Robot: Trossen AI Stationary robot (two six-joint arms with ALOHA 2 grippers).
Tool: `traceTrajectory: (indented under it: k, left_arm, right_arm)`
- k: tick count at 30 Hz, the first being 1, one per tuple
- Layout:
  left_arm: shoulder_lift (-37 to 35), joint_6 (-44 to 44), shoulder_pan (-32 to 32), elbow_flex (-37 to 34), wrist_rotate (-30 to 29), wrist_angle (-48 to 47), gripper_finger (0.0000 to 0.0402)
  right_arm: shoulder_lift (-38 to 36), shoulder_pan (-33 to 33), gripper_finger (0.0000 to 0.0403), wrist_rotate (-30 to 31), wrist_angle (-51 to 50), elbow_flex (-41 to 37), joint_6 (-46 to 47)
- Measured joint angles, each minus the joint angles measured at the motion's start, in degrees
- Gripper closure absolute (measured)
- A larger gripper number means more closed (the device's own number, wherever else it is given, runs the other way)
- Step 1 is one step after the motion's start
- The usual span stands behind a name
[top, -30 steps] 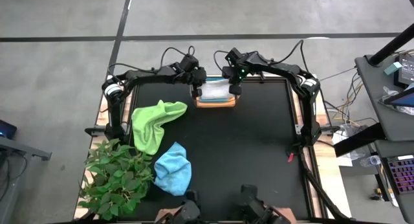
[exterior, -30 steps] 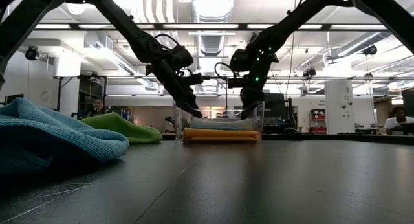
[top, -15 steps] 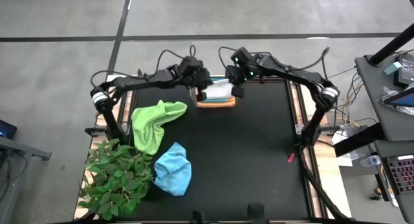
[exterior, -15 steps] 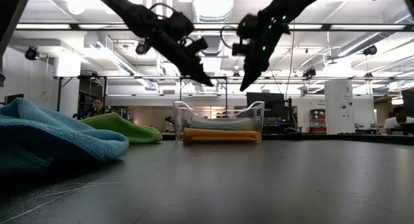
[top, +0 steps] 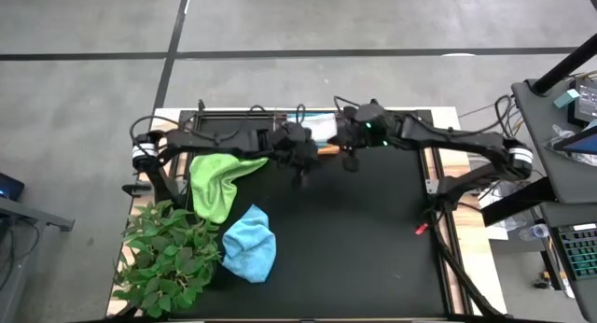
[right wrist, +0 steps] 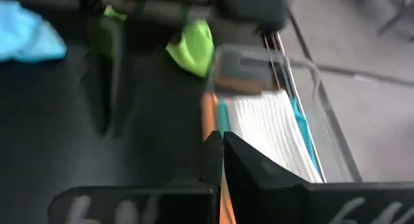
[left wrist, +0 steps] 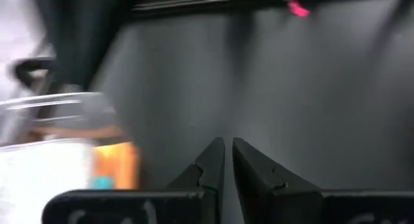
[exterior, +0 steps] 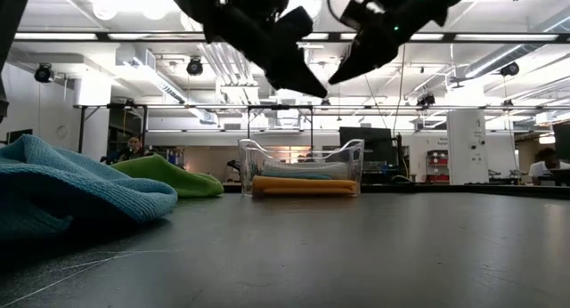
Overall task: Fold microfiber towels
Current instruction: Fold the blue microfiber cloth
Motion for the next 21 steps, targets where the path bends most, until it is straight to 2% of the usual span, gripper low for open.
traceTrajectory:
  k: [4,7,14,16,21]
  left_arm:
    - [0.0,-4.5,-4.3,-0.1,0.0,-0.3,0.0385]
    - [0.0,-8.2,-7.3,-0.1,0.0,-4.1,0.0385]
    - [0.0,-22.0,-15.6,-0.1,0.1,-28.9,0.0385]
    - [0.0,-26.3,-18.3,-0.1,0.2,-36.2,0.0385]
    - [-0.1,-38.0,-24.5,-0.1,0.1,-48.6,0.0385]
  right_arm:
    - [-3.9,3.0,0.0394,0.0,8.8,-7.0,2.5]
    - [-5.2,5.3,0.0394,0.1,16.1,-11.8,4.0]
    - [-6.3,12.8,0.0394,1.0,19.7,-16.6,9.0]
    - [-6.2,15.8,0.0394,3.6,20.2,-17.4,9.6]
    - [-6.2,23.4,0.0394,15.6,20.2,-19.1,11.5]
